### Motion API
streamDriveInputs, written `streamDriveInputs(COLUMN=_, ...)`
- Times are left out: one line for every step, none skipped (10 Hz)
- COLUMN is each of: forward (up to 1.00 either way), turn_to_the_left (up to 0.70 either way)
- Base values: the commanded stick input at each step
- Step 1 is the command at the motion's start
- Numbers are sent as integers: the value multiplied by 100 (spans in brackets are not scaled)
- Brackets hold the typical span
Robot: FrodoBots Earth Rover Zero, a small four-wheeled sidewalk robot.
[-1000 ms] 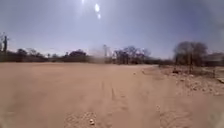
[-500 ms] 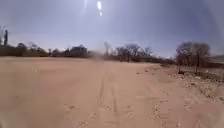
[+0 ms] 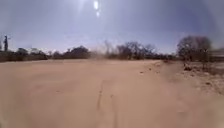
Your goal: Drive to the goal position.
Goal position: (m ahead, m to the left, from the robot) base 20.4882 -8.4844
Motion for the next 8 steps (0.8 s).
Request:
streamDriveInputs(forward=100, turn_to_the_left=0)
streamDriveInputs(forward=100, turn_to_the_left=0)
streamDriveInputs(forward=100, turn_to_the_left=-3)
streamDriveInputs(forward=100, turn_to_the_left=-6)
streamDriveInputs(forward=100, turn_to_the_left=-9)
streamDriveInputs(forward=100, turn_to_the_left=-13)
streamDriveInputs(forward=100, turn_to_the_left=-16)
streamDriveInputs(forward=100, turn_to_the_left=-19)
